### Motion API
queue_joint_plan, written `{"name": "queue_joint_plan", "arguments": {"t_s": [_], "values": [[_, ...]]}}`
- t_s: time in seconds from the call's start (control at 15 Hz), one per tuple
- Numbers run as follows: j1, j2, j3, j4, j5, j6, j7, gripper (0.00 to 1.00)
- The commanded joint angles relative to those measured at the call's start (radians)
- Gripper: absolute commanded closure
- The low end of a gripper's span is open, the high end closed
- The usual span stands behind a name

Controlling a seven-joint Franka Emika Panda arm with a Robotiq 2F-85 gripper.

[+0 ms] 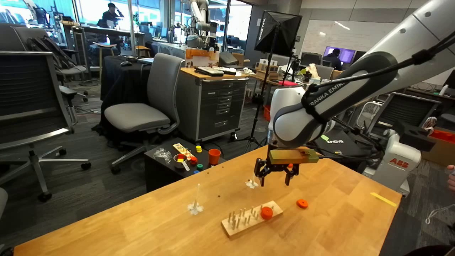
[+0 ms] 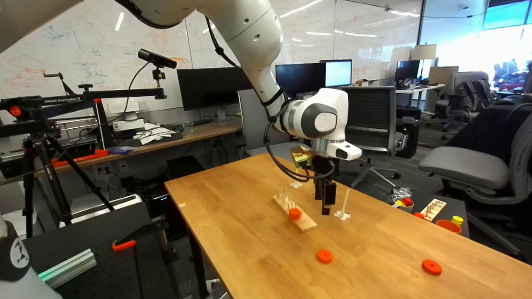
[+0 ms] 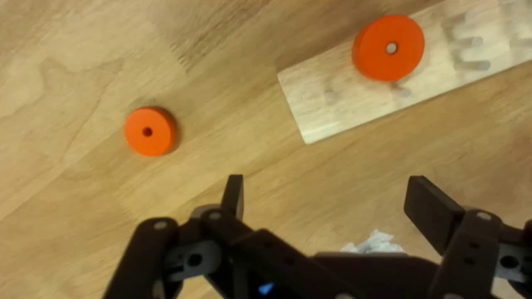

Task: Attach the orange discs to the rods on the wooden rack

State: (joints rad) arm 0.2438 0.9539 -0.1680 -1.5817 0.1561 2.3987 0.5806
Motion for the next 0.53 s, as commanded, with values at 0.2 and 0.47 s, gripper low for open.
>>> {"name": "queue_joint_plan", "arguments": {"t_s": [0.2, 0.47], "values": [[-0.069, -0.048, -0.037, -0.066, -0.024, 0.005, 0.044, 0.00], [-0.133, -0.028, -0.021, -0.091, 0.000, -0.002, 0.036, 0.00]]}}
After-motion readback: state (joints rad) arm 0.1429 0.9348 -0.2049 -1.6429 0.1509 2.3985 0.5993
